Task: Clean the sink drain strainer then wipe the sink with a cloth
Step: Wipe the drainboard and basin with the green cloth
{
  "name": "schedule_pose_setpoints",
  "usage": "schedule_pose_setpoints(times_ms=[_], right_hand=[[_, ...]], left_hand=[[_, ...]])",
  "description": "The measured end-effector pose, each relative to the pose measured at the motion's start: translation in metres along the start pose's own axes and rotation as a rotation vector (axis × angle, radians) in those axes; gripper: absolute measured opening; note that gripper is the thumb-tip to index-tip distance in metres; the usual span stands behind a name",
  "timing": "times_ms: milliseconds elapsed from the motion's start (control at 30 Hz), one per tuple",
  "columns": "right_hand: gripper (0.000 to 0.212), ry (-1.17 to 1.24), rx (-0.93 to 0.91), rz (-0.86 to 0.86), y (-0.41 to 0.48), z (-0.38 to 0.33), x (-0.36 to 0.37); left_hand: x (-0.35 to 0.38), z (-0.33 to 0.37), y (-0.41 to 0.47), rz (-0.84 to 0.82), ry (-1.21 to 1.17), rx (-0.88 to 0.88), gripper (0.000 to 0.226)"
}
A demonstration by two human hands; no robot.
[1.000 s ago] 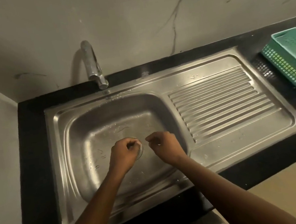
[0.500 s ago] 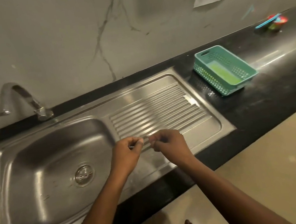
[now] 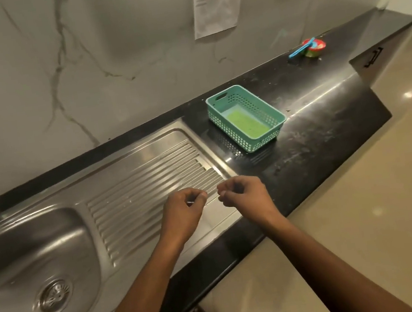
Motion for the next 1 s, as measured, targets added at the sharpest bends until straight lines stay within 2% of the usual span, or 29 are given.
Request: schedule_pose_setpoints(times_ms=[367, 600, 733, 833, 1000], right_hand=[[0.011, 0.069, -0.015, 0.054, 0.067, -0.015, -0.055], [0.014, 0.031, -0.076, -0.073, 0.155, -0.029, -0.094], [0.019, -0.037, -0.112, -0.035, 0.220, -0.026, -0.120], [0.021, -0.244, -0.125, -0.001, 0.267, -0.016, -0.134], [0.028, -0.697, -0.182, -0.179, 0.313, 0.004, -0.127]], left_hand=[[0.036, 0.048, 0.052, 0.022, -0.024, 0.010, 0.015], [0.063, 0.074, 0.075, 0.123, 0.003, -0.033, 0.018], [0.079, 0.076, 0.080, 0.193, -0.022, -0.085, 0.016], [0.087, 0.074, 0.080, 0.230, -0.032, -0.120, 0.015], [0.099, 0.071, 0.078, 0.273, -0.015, -0.152, 0.015]])
Point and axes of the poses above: each hand's wrist, its own y-axis towards the middle knuckle, its own x-axis out of the palm, z = x × y, the point moved 3 cm from there along y, towards the middle knuckle
